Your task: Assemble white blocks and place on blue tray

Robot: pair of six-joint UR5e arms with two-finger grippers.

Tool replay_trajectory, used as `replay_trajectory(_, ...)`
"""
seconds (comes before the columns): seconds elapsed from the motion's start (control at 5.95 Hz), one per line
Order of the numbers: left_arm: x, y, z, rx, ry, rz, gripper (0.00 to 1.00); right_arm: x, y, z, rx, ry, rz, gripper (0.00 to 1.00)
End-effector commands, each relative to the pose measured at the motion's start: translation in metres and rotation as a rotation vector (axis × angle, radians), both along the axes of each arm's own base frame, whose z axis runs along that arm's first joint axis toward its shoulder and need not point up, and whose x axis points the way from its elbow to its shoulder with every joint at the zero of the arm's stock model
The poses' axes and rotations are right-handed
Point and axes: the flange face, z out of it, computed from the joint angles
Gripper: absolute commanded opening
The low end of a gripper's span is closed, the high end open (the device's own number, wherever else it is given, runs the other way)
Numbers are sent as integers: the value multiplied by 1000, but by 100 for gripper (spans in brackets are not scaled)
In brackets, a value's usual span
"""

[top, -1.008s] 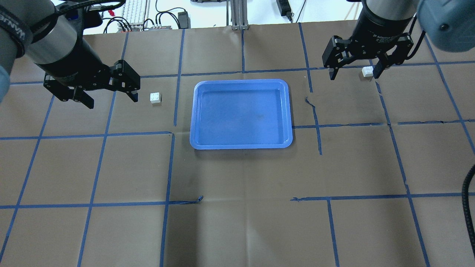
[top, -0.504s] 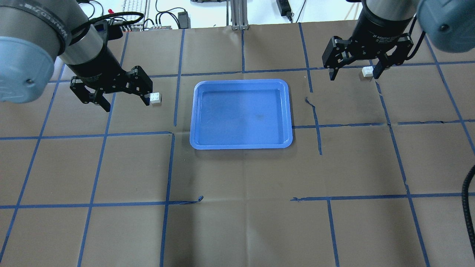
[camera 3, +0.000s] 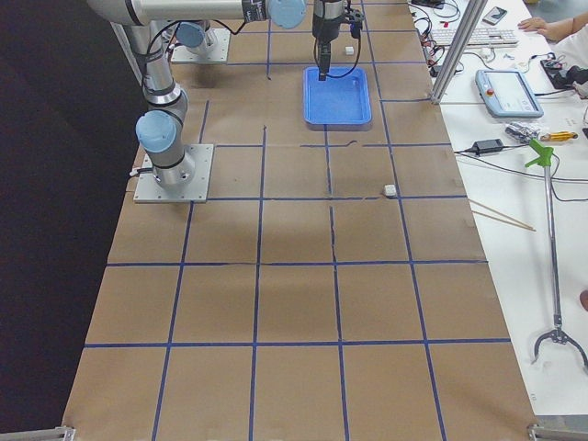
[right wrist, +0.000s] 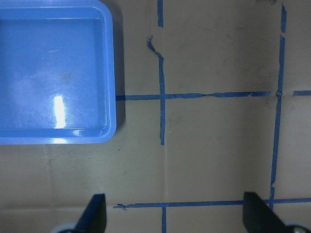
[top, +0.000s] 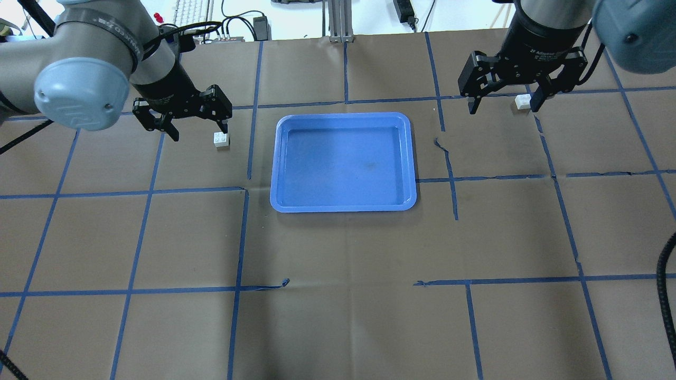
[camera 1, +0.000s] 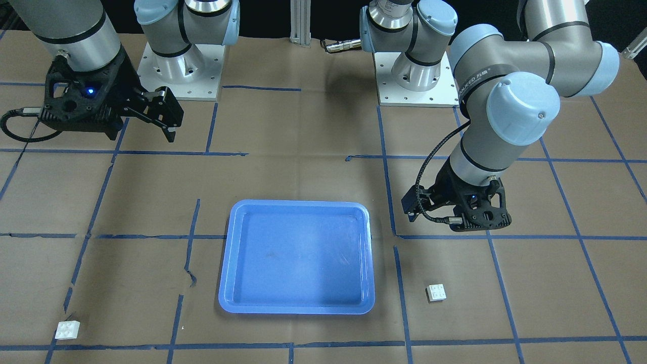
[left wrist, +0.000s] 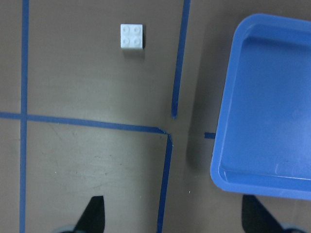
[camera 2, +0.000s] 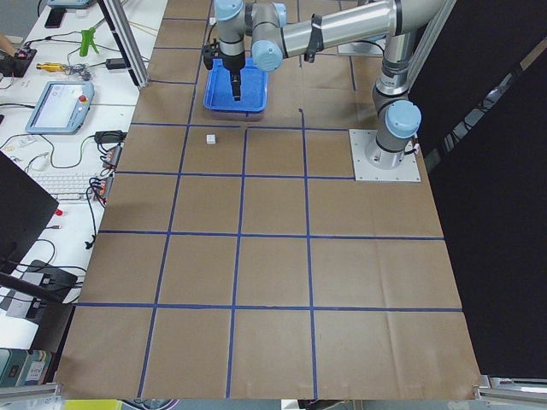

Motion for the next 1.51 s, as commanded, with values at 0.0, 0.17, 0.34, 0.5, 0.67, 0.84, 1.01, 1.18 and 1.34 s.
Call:
replay_trajectory(0.0,20,-29,-56,-29,-13,-38,99,0,0,0,0,-1,0,100)
replay_trajectory(0.17,38,-39,-87,1,-12,-35,99,0,0,0,0,-1,0,100)
replay_trajectory(0.34,44,-46,-98,7,-11,-29,99,0,0,0,0,-1,0,100)
replay_trajectory(0.5,46,-59,-111,-45,-16,-24,99,0,0,0,0,-1,0,100)
replay_trajectory(0.67,46,-63,-123,-47,-12,-23,99,0,0,0,0,-2,0,100)
replay_trajectory(0.84,47,-67,-142,-23,-13,-20,99,0,0,0,0,-2,0,100)
replay_trajectory(1.01,47,-76,-156,-62,-16,-16,99,0,0,0,0,-2,0,100)
replay_trajectory(1.18,48,-77,-167,-54,-15,-16,99,0,0,0,0,-2,0,100)
replay_trajectory(1.34,47,-78,-165,-68,-12,-17,91,0,0,0,0,-1,0,100)
